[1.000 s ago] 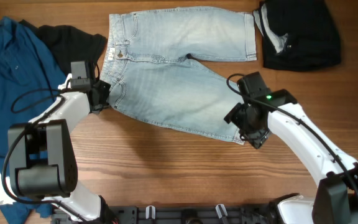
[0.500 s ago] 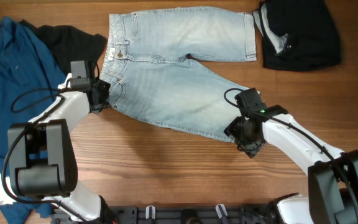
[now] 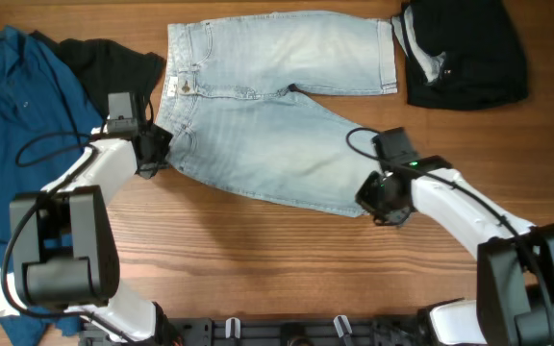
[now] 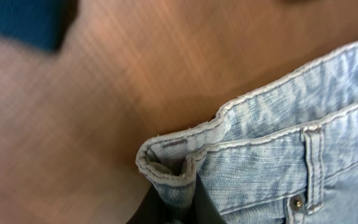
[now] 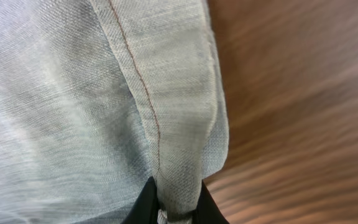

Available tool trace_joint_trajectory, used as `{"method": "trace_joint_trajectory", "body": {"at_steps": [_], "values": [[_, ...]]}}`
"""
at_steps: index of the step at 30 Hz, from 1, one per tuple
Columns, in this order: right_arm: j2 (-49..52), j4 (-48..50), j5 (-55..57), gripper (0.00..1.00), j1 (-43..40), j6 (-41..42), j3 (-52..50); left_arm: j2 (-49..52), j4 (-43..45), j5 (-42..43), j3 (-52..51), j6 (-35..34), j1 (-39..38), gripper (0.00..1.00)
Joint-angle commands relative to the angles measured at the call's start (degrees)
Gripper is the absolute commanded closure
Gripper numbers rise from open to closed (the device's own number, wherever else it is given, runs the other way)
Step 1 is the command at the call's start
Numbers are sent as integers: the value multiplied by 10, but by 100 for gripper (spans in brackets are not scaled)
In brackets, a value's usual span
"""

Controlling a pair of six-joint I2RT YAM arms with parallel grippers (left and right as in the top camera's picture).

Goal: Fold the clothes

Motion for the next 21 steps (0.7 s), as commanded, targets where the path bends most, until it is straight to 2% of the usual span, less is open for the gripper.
{"method": "trace_joint_trajectory", "body": {"at_steps": [1, 6, 11, 16, 21], "values": [[-39, -31, -45, 96, -68, -137, 56, -44, -63, 18, -30, 58, 9, 96], [-116, -113, -45, 96, -135, -192, 155, -175, -125, 18, -30, 82, 9, 96], [-170, -183, -33, 96, -163, -225, 255, -319, -169, 18, -30, 85, 9, 96], [-204, -235, -23, 96, -164, -237, 306, -440, -205, 18, -30, 85, 9, 96], [-240, -281, -22, 96, -164, -250, 315, -542, -250, 17, -30, 85, 9, 96]]}}
